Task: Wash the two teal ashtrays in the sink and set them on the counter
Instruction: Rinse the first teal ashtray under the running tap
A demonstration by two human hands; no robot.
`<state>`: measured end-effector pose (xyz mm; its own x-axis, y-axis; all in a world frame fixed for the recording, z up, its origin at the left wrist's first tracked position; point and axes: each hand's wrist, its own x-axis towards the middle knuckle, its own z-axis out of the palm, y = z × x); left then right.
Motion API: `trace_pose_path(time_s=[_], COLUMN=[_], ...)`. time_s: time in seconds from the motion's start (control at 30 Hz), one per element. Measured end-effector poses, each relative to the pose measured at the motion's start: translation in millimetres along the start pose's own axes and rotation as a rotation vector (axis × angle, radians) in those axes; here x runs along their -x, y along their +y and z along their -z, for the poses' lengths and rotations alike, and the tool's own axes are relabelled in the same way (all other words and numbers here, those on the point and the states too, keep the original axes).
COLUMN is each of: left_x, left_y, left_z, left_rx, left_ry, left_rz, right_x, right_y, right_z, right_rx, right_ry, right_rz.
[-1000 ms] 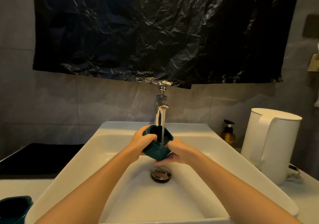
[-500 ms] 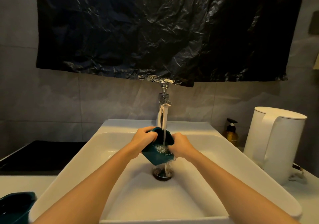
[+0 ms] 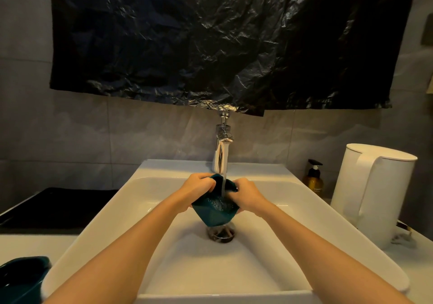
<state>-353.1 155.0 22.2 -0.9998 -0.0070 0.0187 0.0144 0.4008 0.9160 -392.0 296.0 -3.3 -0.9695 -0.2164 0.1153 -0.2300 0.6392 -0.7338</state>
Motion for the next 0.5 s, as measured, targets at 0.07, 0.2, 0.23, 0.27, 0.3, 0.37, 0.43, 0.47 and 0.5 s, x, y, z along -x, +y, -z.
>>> trace_pose_path(time_s=[0.07, 0.2, 0.23, 0.27, 0.3, 0.37, 0.43, 0.47, 0.5], left_x=[1.1, 1.7, 1.7, 1.1, 0.7, 0.9, 0.7, 0.9, 1.2], left_y=[2.0, -0.2, -0.9, -1.0, -0.4, 2.0, 3.8, 4.8, 4.9], left_z=[0.8, 4.9, 5.5, 5.7, 6.0, 5.6, 5.5, 5.4, 5.6], left_rx=[-0.005, -0.069, -0.076, -0.077, -0.075, -0.059, -0.041, -0.038, -0.044], left_ry=[0.004, 0.02, 0.016, 0.013, 0.016, 0.018, 0.001, -0.006, -0.007], left_rz=[0.019, 0.058, 0.073, 0.09, 0.111, 0.156, 0.179, 0.186, 0.189], right_x=[-0.4, 3.3, 4.6, 6.2, 6.3, 6.0, 4.7, 2.5, 2.5], right_y=[-0.2, -0.8, -0.7, -1.8, -1.5, -2.4, -3.7, -2.3, -2.2], right_z=[-2.9, -7.6, -7.9, -7.9, -8.4, -10.1, -10.4, -9.6, -8.6], right_rx=[0.037, -0.056, -0.12, -0.14, -0.138, -0.129, -0.103, -0.063, -0.023], right_ry=[0.081, -0.211, -0.286, -0.292, -0.247, -0.123, -0.064, -0.066, -0.088], right_rz=[0.008, -0.033, -0.054, -0.068, -0.078, -0.09, -0.098, -0.083, -0.07])
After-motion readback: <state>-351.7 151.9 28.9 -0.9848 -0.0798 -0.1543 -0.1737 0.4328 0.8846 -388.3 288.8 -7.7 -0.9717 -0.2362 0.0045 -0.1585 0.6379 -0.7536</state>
